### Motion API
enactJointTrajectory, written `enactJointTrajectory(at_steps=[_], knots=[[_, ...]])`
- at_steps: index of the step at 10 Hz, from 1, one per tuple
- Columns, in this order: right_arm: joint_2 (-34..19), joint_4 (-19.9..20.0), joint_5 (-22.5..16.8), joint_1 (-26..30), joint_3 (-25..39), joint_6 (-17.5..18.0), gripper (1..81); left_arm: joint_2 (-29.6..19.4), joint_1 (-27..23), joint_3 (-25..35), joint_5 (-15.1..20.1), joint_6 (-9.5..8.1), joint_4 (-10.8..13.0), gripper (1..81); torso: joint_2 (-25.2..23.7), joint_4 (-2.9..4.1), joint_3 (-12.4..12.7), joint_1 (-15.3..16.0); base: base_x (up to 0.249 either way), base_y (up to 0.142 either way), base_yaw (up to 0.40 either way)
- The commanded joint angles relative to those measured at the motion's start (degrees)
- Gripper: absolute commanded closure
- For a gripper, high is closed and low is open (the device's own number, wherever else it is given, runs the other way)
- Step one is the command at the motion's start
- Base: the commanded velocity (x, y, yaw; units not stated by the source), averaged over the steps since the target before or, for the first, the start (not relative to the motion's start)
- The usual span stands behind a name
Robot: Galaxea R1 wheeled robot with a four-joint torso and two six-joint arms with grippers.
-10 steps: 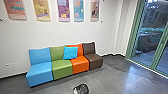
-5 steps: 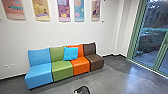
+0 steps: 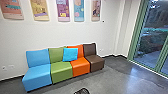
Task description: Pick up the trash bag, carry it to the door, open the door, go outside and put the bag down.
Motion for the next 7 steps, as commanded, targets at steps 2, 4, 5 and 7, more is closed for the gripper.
enactJointTrajectory(at_steps=[2,4,5,7], knots=[[-0.5,0.6,-3.2,3.5,1.0,0.1,1.0,-0.3,-3.3,0.4,2.8,-0.24,-0.3,1.0,0.0,0.00,0.0,0.0,0.122,0.000,0.000],[-0.6,0.6,-3.2,3.5,1.1,0.1,1.0,-0.3,-3.3,0.4,2.8,-0.24,-0.3,1.0,0.0,0.00,0.0,0.0,0.122,0.000,0.000],[-0.6,0.6,-3.2,3.5,1.1,0.1,1.0,-0.4,-3.2,0.4,2.8,-0.24,-0.3,1.0,0.0,0.00,0.0,0.0,0.123,0.000,0.000],[-0.5,0.7,-3.2,3.5,1.1,0.1,1.0,-0.4,-3.3,0.4,2.8,-0.24,-0.3,1.0,0.0,0.00,0.0,0.0,0.123,0.064,0.000]])
